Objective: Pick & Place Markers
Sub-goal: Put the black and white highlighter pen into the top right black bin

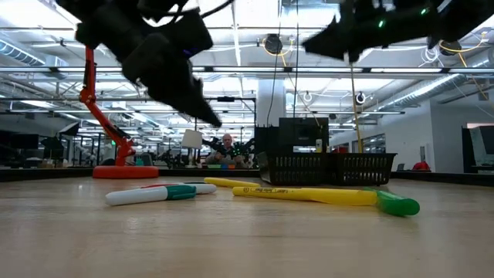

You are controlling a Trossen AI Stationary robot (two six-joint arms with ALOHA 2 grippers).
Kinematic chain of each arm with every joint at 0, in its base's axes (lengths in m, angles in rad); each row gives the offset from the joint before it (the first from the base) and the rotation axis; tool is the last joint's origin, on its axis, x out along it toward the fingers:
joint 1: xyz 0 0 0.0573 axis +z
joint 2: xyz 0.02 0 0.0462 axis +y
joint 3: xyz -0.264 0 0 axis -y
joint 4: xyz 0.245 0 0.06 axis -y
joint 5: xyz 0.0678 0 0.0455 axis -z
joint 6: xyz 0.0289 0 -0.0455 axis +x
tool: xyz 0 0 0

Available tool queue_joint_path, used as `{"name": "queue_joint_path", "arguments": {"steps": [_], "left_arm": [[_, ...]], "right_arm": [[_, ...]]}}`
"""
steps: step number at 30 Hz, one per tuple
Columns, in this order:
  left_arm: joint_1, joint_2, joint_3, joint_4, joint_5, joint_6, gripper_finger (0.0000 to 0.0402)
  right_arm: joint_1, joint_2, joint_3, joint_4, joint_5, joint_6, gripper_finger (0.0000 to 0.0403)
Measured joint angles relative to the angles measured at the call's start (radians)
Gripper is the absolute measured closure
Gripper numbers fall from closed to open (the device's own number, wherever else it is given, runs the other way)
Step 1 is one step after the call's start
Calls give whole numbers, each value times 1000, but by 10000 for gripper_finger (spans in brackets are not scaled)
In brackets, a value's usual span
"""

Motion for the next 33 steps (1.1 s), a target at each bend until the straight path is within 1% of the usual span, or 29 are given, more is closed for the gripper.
{"name": "queue_joint_path", "arguments": {"steps": [3,6,9,13,16,19,22,27,30,33], "left_arm": [[-47,53,0,-71,-43,-160,199],[-81,92,0,-142,-58,-298,193],[-111,118,0,-175,-73,-363,195],[-135,131,0,-174,-89,-396,207],[-144,131,0,-175,-91,-386,217],[-144,112,0,-209,-90,-366,227],[-142,83,0,-244,-88,-383,239],[-156,40,-1,-224,-27,-446,255],[-178,40,0,-199,-26,-444,262],[-196,58,0,-186,-53,-429,267]], "right_arm": [[85,-17,0,46,0,0,232],[152,-14,0,91,-1,-5,232],[199,-1,0,121,2,-15,235],[235,14,0,146,5,11,238],[252,26,0,153,6,58,238],[266,45,0,163,6,95,239],[281,68,0,164,8,133,239],[307,104,0,196,11,181,238],[328,124,0,222,15,189,239],[353,143,0,233,74,185,238]]}}
